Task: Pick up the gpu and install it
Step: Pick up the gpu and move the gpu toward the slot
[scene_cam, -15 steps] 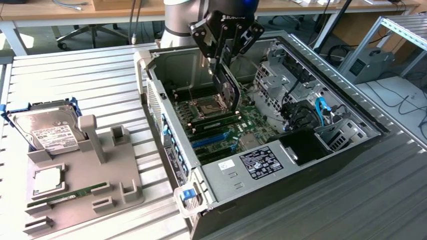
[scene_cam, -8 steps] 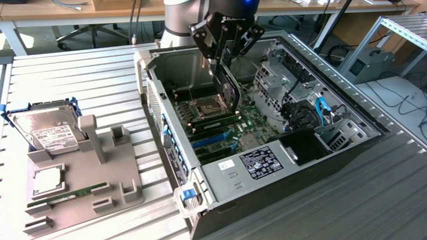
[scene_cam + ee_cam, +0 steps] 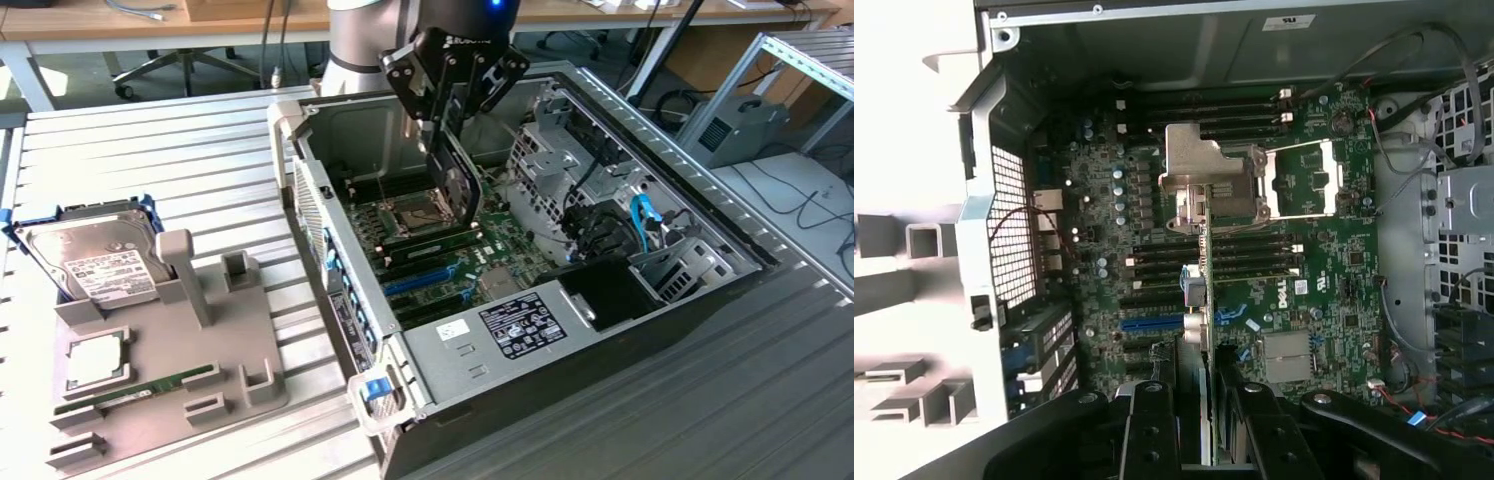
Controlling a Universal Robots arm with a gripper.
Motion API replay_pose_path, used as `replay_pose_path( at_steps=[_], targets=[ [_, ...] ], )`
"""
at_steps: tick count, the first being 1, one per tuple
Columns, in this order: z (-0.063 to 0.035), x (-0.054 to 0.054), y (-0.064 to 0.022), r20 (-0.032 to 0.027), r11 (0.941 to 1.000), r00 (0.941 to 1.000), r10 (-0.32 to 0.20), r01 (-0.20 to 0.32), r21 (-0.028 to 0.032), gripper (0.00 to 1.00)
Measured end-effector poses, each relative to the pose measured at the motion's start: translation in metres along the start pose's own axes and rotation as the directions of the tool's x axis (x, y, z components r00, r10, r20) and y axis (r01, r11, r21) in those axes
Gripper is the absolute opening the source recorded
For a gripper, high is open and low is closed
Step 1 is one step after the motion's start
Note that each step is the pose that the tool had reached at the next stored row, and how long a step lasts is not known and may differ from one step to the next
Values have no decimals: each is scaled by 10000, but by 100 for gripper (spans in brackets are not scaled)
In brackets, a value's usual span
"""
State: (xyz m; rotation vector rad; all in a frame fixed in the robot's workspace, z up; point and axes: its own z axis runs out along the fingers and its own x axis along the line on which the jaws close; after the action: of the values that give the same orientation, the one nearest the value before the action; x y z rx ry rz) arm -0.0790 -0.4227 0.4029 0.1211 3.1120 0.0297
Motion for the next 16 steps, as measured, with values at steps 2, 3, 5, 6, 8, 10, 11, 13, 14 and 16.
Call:
replay_pose_path(
  at_steps=[2,3,5,6,8,10,11,13,14,16],
  targets=[
    [6,-2,0,0,10000,10000,0,0,2,27],
    [9,-4,0,0,10000,10000,0,0,2,27],
    [14,-7,0,0,10000,10000,0,0,3,27],
    [18,-8,0,0,10000,10000,1,-1,5,27],
    [23,-11,0,0,10000,10000,0,0,6,27],
    [29,-15,1,1,10000,10000,0,0,8,27],
    [31,-16,1,1,10000,10000,0,0,9,27],
    [37,-20,1,1,10000,10000,0,0,10,27],
    [40,-21,1,0,10000,10000,0,0,12,27],
    [46,-25,1,1,10000,10000,0,0,13,27]
  ],
)
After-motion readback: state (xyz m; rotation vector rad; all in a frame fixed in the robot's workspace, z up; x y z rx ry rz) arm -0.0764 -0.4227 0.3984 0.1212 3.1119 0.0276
